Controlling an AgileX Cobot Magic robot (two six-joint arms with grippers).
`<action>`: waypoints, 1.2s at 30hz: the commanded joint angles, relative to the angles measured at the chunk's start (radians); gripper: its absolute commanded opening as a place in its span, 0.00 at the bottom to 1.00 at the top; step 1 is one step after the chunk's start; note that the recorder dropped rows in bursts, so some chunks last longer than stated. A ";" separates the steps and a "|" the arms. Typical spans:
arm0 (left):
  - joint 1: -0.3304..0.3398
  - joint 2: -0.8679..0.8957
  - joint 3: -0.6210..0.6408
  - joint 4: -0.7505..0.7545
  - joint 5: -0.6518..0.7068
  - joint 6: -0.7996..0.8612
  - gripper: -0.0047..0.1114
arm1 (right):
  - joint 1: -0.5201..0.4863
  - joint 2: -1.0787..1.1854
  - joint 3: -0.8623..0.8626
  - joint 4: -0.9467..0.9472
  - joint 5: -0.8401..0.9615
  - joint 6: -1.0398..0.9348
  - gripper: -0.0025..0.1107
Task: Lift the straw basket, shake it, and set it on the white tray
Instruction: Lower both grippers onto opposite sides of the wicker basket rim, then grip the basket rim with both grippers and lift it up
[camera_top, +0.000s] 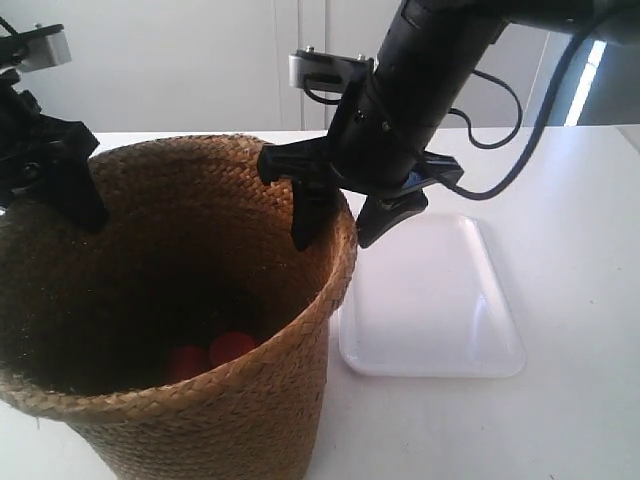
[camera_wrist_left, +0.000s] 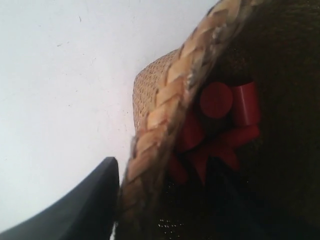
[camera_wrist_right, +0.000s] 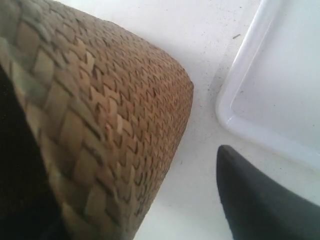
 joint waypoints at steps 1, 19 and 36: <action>-0.006 0.021 -0.004 -0.004 0.065 0.003 0.48 | 0.001 0.024 -0.002 0.000 0.002 -0.002 0.44; -0.059 -0.081 -0.004 -0.047 -0.260 -0.016 0.04 | 0.001 -0.090 -0.002 -0.016 -0.176 -0.022 0.02; -0.429 -0.178 -0.004 0.277 -0.599 -0.202 0.04 | 0.001 -0.420 0.000 -0.347 -0.222 0.051 0.02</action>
